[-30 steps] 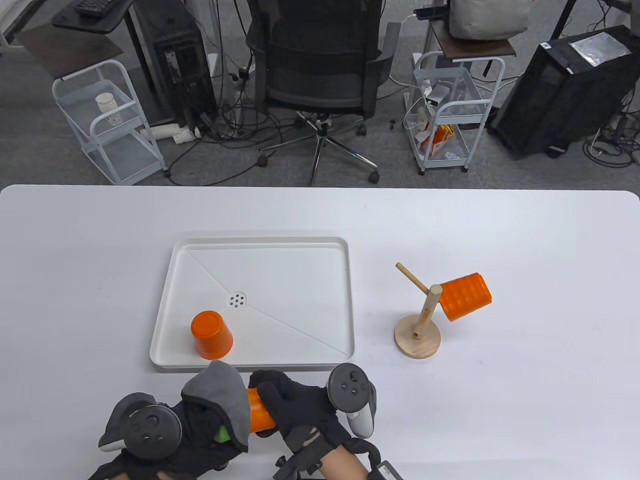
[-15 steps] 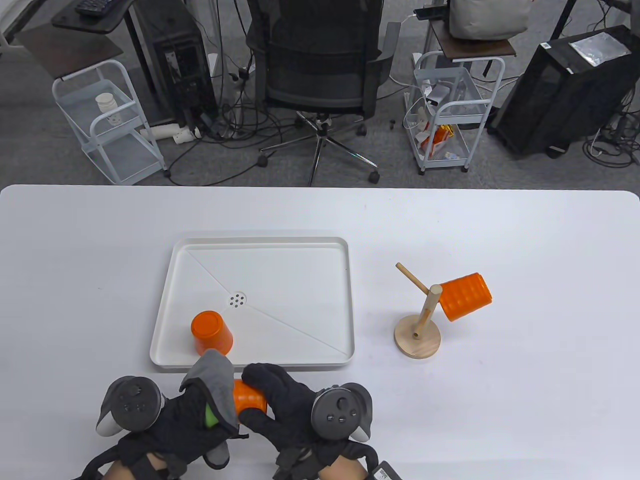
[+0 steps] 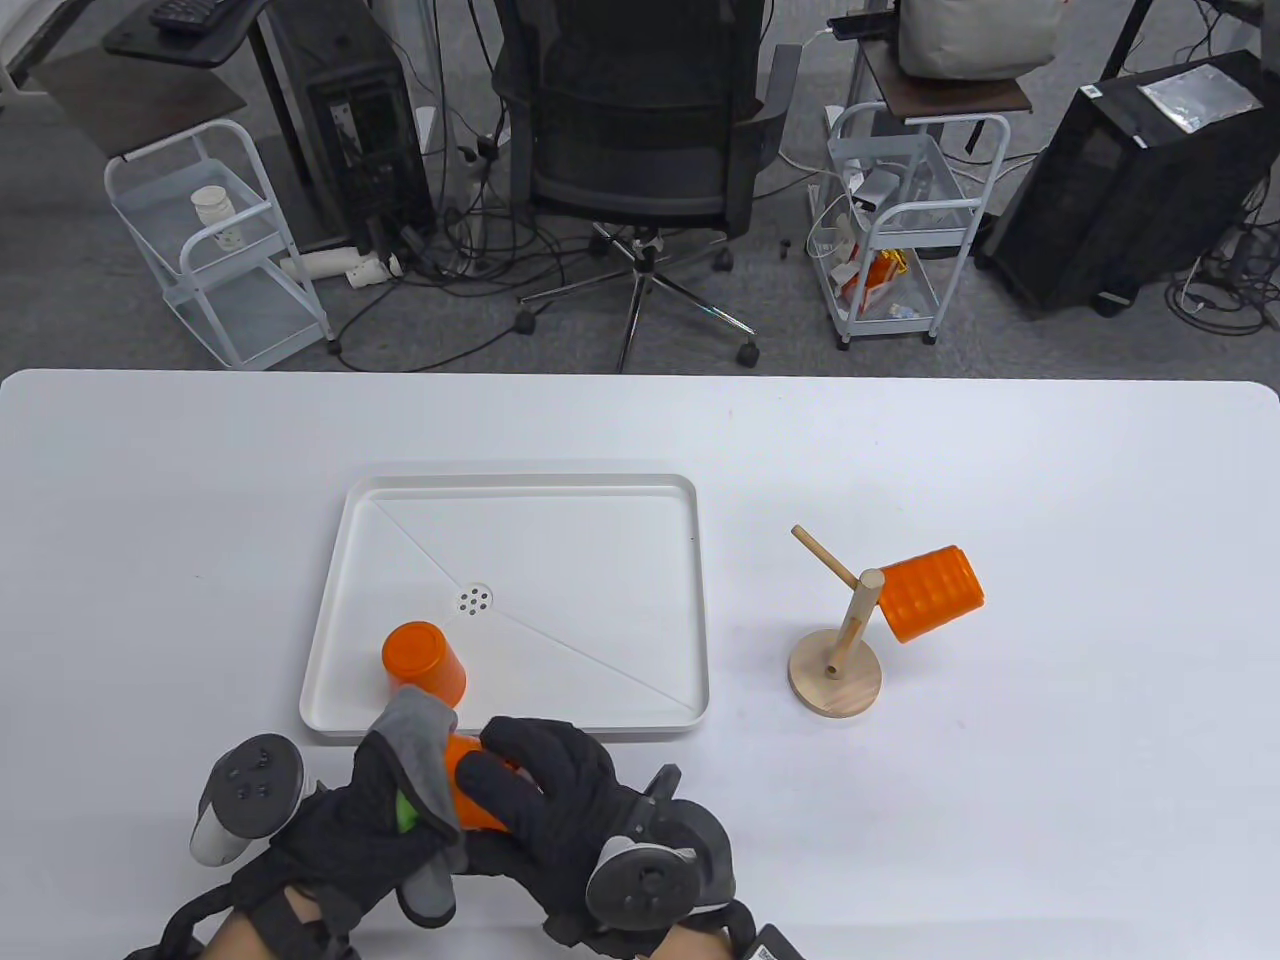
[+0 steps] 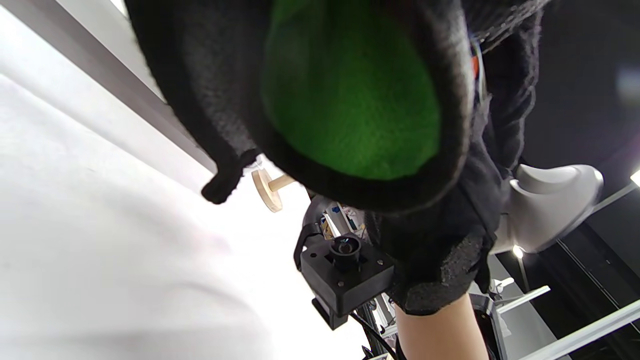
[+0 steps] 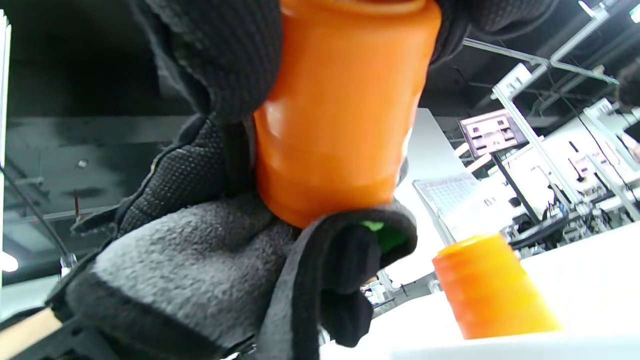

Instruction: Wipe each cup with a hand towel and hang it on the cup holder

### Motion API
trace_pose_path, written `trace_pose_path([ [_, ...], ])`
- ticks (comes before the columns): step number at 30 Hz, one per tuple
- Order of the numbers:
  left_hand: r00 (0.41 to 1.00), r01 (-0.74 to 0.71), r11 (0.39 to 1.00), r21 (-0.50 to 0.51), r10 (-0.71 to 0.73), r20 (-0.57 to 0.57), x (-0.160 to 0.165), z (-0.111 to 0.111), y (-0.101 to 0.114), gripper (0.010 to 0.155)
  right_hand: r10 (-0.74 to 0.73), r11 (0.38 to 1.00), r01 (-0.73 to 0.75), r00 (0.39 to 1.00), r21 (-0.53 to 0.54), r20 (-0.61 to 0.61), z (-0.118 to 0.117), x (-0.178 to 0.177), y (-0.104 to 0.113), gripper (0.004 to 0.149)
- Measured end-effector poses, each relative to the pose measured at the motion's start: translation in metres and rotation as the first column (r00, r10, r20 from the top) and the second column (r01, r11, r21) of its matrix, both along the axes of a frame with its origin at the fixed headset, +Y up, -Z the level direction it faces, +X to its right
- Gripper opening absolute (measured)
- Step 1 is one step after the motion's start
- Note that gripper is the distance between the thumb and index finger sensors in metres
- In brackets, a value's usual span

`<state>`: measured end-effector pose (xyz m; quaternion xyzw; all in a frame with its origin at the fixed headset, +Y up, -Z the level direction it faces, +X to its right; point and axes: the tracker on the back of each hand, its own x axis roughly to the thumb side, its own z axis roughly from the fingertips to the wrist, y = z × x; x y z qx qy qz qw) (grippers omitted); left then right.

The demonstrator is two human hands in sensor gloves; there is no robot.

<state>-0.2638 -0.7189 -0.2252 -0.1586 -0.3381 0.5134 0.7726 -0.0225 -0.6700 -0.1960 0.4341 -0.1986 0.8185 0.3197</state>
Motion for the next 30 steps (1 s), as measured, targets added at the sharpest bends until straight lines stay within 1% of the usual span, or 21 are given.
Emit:
trace_pose_path([
  [3,0.999,-0.015,1.000,-0.017,0.014,-0.042,-0.005,-0.002,-0.001,0.082,0.058,0.993,-0.062,0.998,0.097,0.040,0.004,-0.001,0.013,0.071],
  [4,0.998,-0.027,0.999,-0.022,0.026,-0.049,-0.007,-0.003,-0.001,0.082,0.069,0.991,-0.075,0.996,0.115,0.050,0.005,-0.002,0.017,0.071],
  [6,0.997,-0.052,0.998,-0.029,0.050,-0.064,-0.010,-0.004,-0.001,0.082,0.104,0.981,-0.115,0.992,0.155,0.078,0.007,-0.001,0.028,0.072],
  [7,0.996,-0.056,0.998,-0.026,0.054,-0.071,-0.011,-0.004,0.000,0.082,0.134,0.970,-0.153,0.985,0.190,0.106,0.008,0.001,0.039,0.072],
  [8,0.996,-0.058,0.998,-0.024,0.056,-0.074,-0.012,-0.004,0.000,0.082,0.148,0.966,-0.170,0.982,0.196,0.119,0.007,0.002,0.043,0.073],
  [12,0.996,-0.054,0.998,-0.018,0.053,-0.072,-0.012,-0.004,0.000,0.082,0.242,0.933,-0.293,0.941,0.211,0.238,0.003,0.012,0.077,0.071],
  [14,0.996,-0.049,0.999,-0.016,0.048,-0.071,-0.012,-0.004,-0.001,0.082,0.286,0.911,-0.356,0.909,0.209,0.303,-0.002,0.020,0.096,0.069],
  [17,0.997,-0.047,0.999,-0.016,0.046,-0.070,-0.012,-0.004,-0.001,0.082,0.328,0.885,-0.424,0.861,0.194,0.388,-0.011,0.029,0.116,0.067],
  [19,0.997,-0.043,0.999,-0.014,0.042,-0.069,-0.012,-0.004,-0.001,0.082,0.352,0.871,-0.462,0.822,0.163,0.448,-0.019,0.036,0.129,0.066],
  [21,0.997,-0.041,0.999,-0.014,0.039,-0.068,-0.012,-0.004,-0.001,0.081,0.365,0.870,-0.478,0.789,0.120,0.495,-0.028,0.043,0.140,0.066],
  [22,0.997,-0.038,0.999,-0.013,0.037,-0.068,-0.012,-0.004,-0.001,0.081,0.373,0.875,-0.478,0.763,0.074,0.528,-0.035,0.047,0.148,0.065],
  [23,0.997,-0.036,0.999,-0.012,0.035,-0.068,-0.012,-0.004,-0.002,0.081,0.375,0.877,-0.477,0.756,0.059,0.537,-0.038,0.049,0.150,0.065],
  [27,0.997,-0.029,1.000,-0.010,0.029,-0.069,-0.012,-0.004,-0.002,0.081,0.381,0.897,-0.439,0.697,-0.058,0.608,-0.063,0.060,0.163,0.064],
  [29,0.997,-0.026,1.000,-0.010,0.025,-0.070,-0.012,-0.004,-0.002,0.081,0.382,0.905,-0.414,0.679,-0.103,0.627,-0.073,0.064,0.164,0.063],
  [30,0.997,-0.024,1.000,-0.009,0.023,-0.070,-0.012,-0.004,-0.002,0.081,0.387,0.909,-0.392,0.662,-0.143,0.642,-0.083,0.067,0.165,0.063],
])
